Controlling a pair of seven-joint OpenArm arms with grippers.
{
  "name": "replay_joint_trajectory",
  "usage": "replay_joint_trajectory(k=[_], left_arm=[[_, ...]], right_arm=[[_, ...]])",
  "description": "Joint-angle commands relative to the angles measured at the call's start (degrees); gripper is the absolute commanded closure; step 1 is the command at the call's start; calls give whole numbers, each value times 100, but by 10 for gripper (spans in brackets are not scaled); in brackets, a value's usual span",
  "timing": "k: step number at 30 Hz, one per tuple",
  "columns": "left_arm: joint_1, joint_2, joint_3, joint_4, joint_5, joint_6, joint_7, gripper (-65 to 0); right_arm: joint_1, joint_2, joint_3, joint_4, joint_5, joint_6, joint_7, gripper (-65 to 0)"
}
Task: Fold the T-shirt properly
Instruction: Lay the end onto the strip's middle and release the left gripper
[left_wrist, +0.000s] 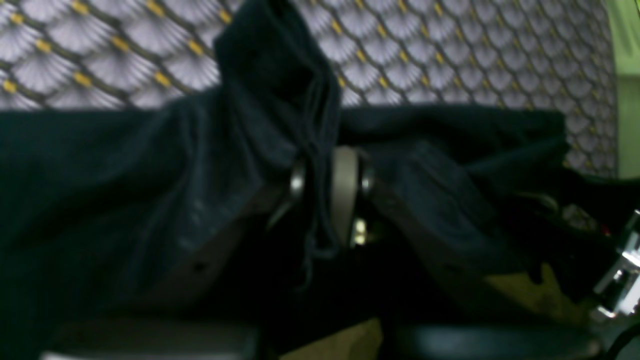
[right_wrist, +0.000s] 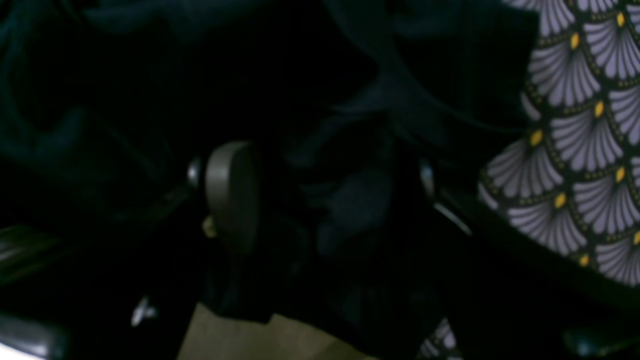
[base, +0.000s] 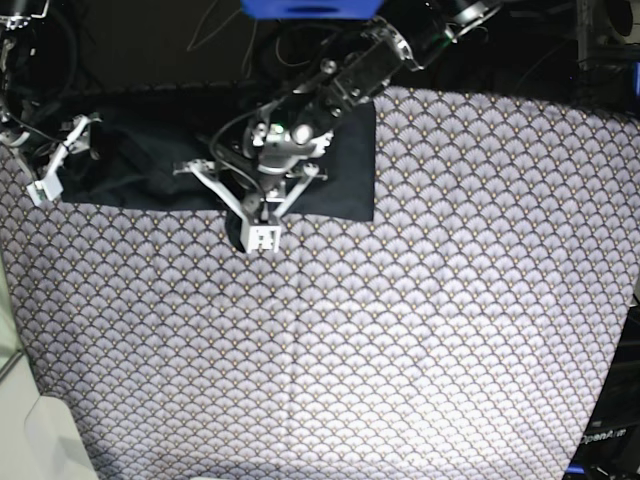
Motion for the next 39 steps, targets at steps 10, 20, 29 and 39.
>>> replay_joint_trajectory(k=[10, 20, 29, 39], left_arm=[[-325, 91, 281, -160, -152, -27, -116, 0], [-527, -129, 492, -177, -794, -27, -116, -34], [-527, -278, 588, -28, -1251, -691, -133, -263], [-492, -788, 562, 904, -1242, -1130, -485, -341]], right_arm=[[45, 113, 40, 76, 58, -3, 119, -397], [45, 113, 40, 76, 58, -3, 119, -397], [45, 113, 40, 76, 58, -3, 119, -398], [45, 139, 40, 94, 58, -3, 110, -399]])
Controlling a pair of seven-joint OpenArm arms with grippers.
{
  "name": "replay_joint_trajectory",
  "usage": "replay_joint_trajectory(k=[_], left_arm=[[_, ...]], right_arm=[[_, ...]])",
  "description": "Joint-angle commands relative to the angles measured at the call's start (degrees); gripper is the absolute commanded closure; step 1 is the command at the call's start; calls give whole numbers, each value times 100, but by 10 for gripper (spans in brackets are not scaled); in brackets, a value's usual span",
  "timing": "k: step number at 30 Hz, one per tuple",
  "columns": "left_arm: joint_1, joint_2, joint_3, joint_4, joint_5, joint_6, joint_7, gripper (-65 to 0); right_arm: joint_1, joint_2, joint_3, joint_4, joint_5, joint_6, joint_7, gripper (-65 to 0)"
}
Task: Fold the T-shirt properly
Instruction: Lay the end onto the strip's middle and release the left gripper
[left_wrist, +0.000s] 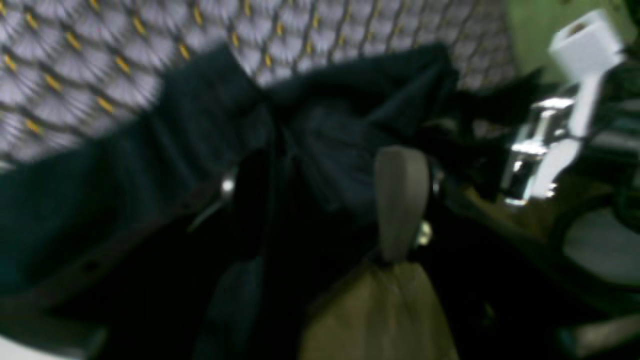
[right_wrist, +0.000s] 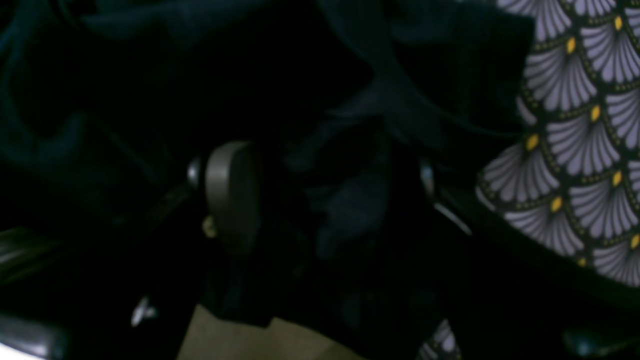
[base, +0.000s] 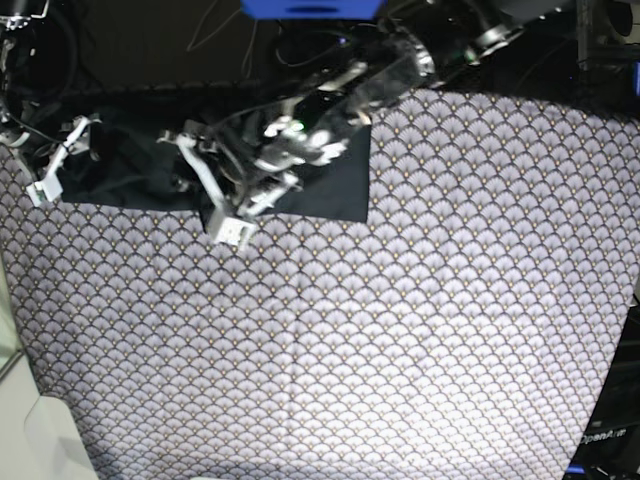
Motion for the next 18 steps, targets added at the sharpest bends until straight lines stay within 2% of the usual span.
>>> replay_joint_trajectory(k=[1, 4, 6, 10, 12, 18], left_arm=[[-68, -116, -24, 309, -5, -22, -263, -341], [56, -599, -147, 634, -23, -13, -676, -341], [275, -775, -446, 537, -23, -13, -834, -339], [601, -819, -956, -166, -14, -22, -878, -333], [653, -819, -1052, -518, -23, -22, -869, -286], [741, -801, -1123, -1239, -23, -22, -878, -55]], right_arm=[[43, 135, 40, 94, 60, -3, 69, -399], [43, 144, 40, 94, 60, -3, 77, -398], [43, 144, 40, 94, 60, -3, 77, -396], [51, 188, 40, 111, 60, -3, 69, -396], [51, 232, 40, 182, 60, -3, 42, -396], [25, 311, 75, 639, 60, -3, -213, -400]])
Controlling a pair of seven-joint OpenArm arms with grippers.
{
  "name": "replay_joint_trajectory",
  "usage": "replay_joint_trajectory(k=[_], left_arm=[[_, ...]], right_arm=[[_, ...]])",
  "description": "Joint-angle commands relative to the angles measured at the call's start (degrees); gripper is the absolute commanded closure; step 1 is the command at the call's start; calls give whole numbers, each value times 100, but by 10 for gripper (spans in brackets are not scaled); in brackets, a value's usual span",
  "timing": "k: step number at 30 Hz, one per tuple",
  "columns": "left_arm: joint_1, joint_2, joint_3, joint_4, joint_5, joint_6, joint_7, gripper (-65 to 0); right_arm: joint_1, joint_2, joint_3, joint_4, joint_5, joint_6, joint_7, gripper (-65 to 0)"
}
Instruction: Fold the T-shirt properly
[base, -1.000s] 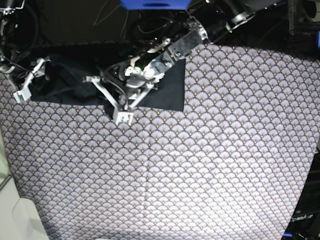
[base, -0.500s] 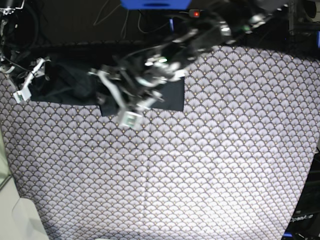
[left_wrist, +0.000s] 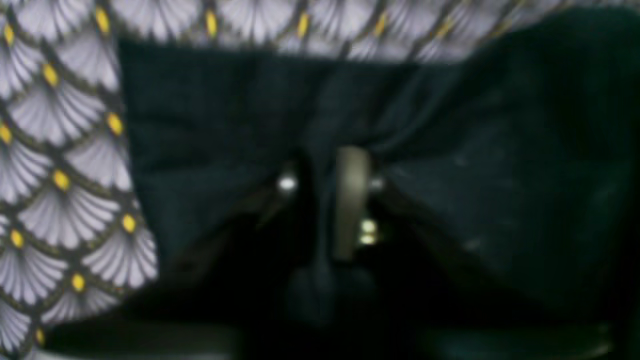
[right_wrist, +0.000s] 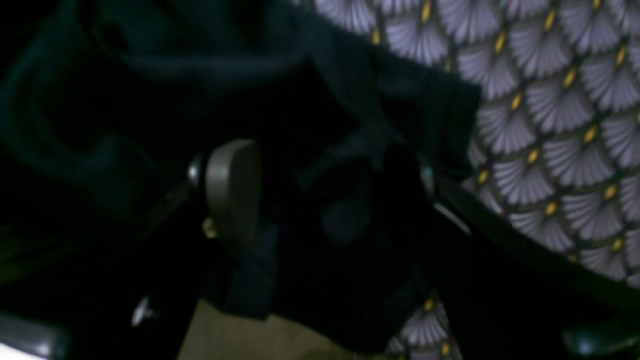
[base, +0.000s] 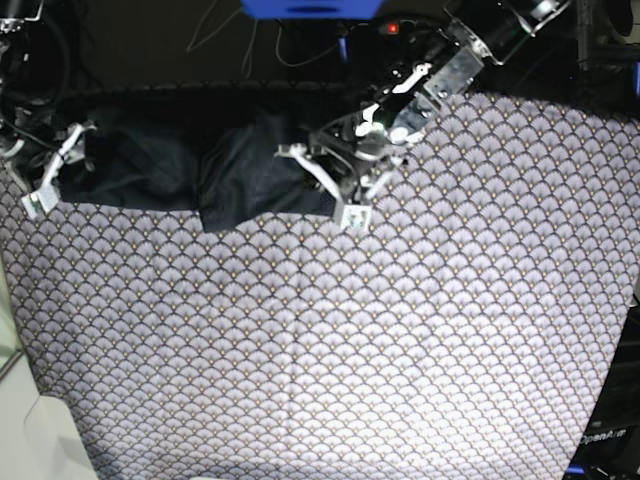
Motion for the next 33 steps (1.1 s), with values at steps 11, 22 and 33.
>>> replay_joint_trajectory(k=[11, 22, 33], left_arm=[[-34, -13, -19, -472, -5, -5, 36, -27], [-26, -21, -10, 266, -14, -22, 44, -27], [-228, -13, -19, 1154, -14, -22, 44, -27]], right_arm=[[148, 103, 978, 703, 53, -3, -625, -401], [763, -266, 2104, -378, 62, -3, -1425, -483], [1168, -635, 2323, -923, 71, -3, -1364, -527]])
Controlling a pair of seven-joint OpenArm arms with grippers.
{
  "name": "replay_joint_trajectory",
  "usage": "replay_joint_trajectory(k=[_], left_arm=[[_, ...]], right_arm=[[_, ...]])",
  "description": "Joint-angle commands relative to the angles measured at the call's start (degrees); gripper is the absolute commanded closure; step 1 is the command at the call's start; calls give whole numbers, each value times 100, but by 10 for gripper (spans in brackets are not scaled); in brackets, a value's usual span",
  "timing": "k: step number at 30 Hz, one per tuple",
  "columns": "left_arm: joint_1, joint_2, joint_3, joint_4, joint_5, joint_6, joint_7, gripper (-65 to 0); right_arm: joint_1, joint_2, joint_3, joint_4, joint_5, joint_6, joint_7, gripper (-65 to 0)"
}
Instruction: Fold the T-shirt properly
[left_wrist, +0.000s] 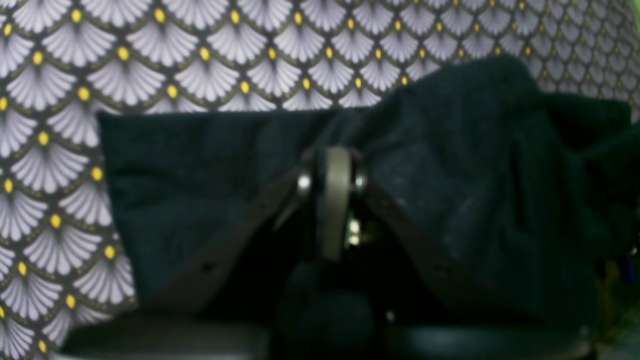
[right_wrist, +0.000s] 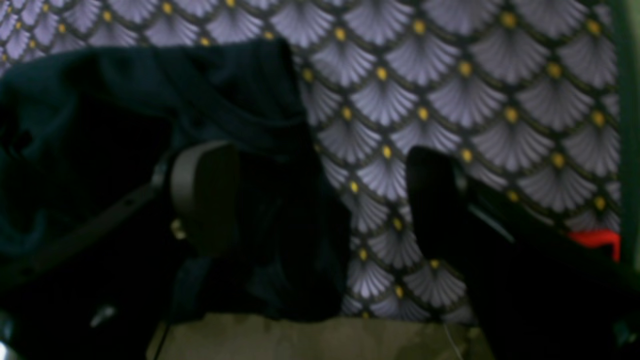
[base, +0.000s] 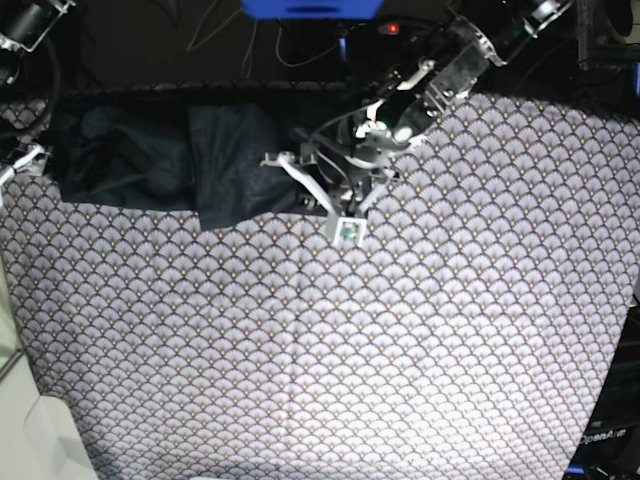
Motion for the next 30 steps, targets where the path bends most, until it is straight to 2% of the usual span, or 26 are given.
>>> replay_joint_trajectory(k=[1, 12, 23, 30], left_arm=[[-136, 20, -23, 206, 21, -14, -144, -27], [-92, -331, -23, 232, 21, 4, -144, -27], [-101, -331, -32, 241, 21, 4, -144, -27], [-136, -331, -32, 241, 21, 13, -144, -27]], right_arm=[[69, 154, 44, -5, 58, -1, 92, -527], [121, 171, 26, -339, 40, -1, 470, -562], [-2, 154, 26, -445, 23, -1, 488, -572], [-46, 13, 26, -621, 23, -1, 470, -572]])
